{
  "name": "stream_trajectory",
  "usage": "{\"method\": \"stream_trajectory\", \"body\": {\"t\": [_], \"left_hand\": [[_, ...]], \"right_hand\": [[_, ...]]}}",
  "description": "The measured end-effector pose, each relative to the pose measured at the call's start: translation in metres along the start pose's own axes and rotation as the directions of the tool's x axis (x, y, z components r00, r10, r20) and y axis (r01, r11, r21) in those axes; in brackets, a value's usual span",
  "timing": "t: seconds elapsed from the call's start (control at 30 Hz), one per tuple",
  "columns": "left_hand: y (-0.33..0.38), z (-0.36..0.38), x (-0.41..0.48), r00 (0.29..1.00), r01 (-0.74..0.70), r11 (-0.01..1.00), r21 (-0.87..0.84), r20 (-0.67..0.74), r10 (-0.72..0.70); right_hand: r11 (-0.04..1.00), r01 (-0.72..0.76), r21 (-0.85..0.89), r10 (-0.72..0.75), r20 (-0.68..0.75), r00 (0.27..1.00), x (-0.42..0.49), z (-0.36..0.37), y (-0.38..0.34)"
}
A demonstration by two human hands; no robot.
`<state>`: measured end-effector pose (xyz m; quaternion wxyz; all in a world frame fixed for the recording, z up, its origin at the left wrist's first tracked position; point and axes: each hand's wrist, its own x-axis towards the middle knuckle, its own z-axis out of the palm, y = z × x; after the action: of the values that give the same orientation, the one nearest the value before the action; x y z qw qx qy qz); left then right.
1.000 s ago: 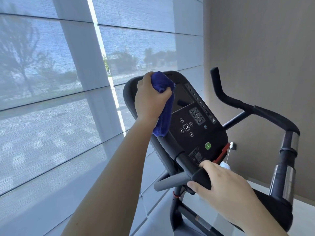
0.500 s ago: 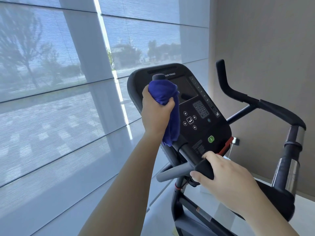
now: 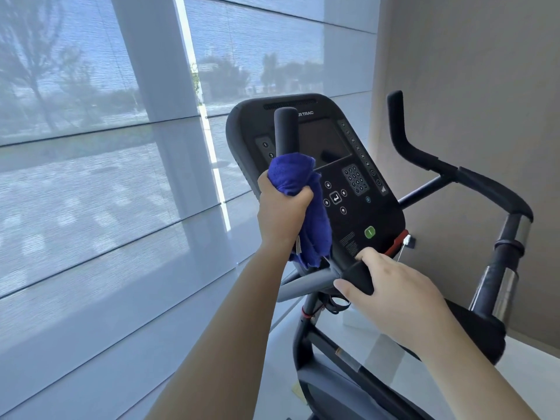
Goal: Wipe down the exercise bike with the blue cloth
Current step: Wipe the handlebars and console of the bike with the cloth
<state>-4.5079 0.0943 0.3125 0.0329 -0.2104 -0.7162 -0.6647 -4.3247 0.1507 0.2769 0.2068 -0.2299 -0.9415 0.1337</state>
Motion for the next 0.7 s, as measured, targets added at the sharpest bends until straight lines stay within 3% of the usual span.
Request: {"method": "stream_trajectory", "body": {"t": [0.43,0.7], "left_hand": [[-0.006,0.001,-0.027,0.989,0.146,0.979,-0.139,0.026,-0.144],[-0.008,0.008,-0.051,0.983,0.181,0.954,-0.237,0.003,-0.186]], "right_hand": [[1.0,-0.011,0.007,0.012,-0.066,0.998,-0.001,0.0,-0.002],[0.998,0.063,-0.003,-0.063,-0.106,0.992,0.0,0.004,0.002]]}}
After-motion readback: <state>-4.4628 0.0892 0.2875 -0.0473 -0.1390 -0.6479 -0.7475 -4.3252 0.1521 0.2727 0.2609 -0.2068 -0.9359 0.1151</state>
